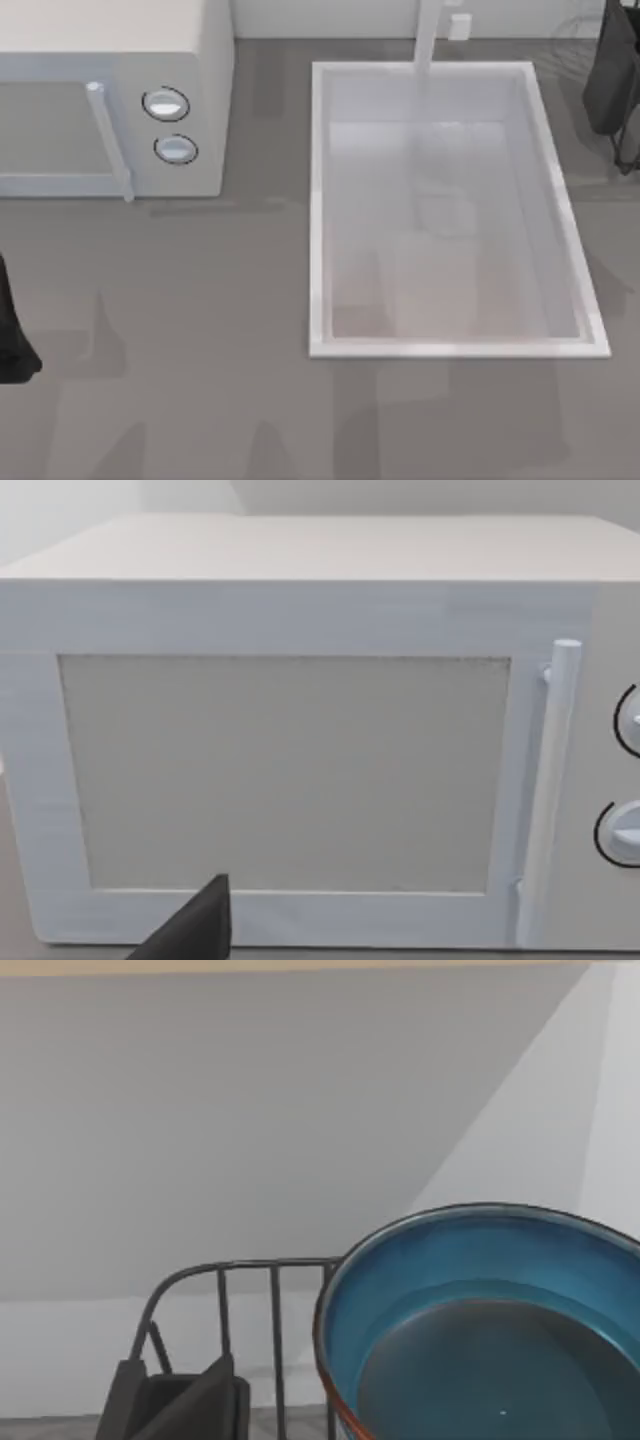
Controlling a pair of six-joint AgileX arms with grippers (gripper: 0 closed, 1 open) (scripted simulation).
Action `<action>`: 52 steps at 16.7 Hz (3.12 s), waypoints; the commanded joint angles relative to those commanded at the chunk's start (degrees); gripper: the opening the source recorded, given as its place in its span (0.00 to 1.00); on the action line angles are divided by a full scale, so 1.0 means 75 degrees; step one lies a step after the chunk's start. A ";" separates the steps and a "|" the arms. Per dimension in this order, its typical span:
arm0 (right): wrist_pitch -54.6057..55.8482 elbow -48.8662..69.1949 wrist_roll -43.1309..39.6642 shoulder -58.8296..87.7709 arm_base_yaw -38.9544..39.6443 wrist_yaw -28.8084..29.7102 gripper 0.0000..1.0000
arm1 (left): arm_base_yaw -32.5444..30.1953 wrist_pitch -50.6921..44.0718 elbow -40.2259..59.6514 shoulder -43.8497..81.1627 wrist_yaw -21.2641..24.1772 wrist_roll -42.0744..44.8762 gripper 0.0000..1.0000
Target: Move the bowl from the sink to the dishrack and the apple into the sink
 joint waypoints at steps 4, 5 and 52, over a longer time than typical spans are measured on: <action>-0.1407 -0.1557 -0.0056 -0.2556 0.0377 0.0458 1.00 | 0.0000 0.0000 0.0000 0.0000 0.0000 0.0000 1.00; -0.1751 -0.1955 -0.0078 -0.3254 0.0491 0.0569 1.00 | 0.0000 0.0000 0.0000 0.0000 0.0000 0.0000 1.00; -0.5421 -0.4589 -0.0527 -0.9364 0.1632 0.1493 1.00 | 0.0000 0.0000 0.0000 0.0000 0.0000 0.0000 1.00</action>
